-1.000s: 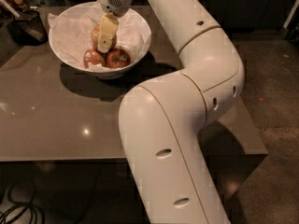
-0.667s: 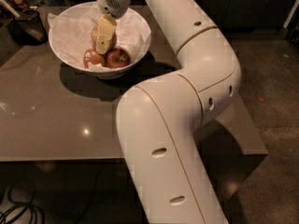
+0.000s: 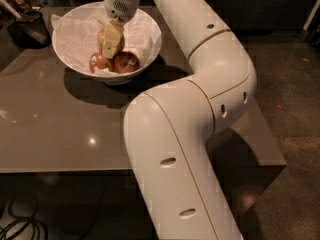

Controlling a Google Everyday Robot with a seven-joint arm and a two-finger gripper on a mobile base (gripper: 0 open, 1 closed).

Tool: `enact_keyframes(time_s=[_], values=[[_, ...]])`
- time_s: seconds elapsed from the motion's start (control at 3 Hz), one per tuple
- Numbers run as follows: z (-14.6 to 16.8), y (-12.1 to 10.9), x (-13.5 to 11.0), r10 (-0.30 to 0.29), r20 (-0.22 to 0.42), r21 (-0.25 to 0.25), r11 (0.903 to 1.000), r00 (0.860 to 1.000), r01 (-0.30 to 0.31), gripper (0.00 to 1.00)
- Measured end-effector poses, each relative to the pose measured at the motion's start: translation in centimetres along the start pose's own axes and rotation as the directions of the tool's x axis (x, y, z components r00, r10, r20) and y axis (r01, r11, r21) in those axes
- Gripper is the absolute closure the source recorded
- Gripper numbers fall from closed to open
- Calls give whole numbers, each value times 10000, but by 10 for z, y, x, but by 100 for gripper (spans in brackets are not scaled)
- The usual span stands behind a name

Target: Pick apple from white bowl

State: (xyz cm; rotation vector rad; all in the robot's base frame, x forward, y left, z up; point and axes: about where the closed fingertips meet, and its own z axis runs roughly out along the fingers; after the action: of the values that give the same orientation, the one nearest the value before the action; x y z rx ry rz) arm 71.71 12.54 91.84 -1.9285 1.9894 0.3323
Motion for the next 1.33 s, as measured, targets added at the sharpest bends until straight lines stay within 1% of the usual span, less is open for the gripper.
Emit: enact_keyframes(time_s=[0.67, 1.0, 1.33], values=[[0, 0, 0, 0, 0, 1, 10000, 10000, 0, 77], [-5, -7, -10, -108, 234, 417, 9991, 9997, 98, 99], [-28, 1, -26, -427, 595, 698, 9968, 9973, 385, 100]])
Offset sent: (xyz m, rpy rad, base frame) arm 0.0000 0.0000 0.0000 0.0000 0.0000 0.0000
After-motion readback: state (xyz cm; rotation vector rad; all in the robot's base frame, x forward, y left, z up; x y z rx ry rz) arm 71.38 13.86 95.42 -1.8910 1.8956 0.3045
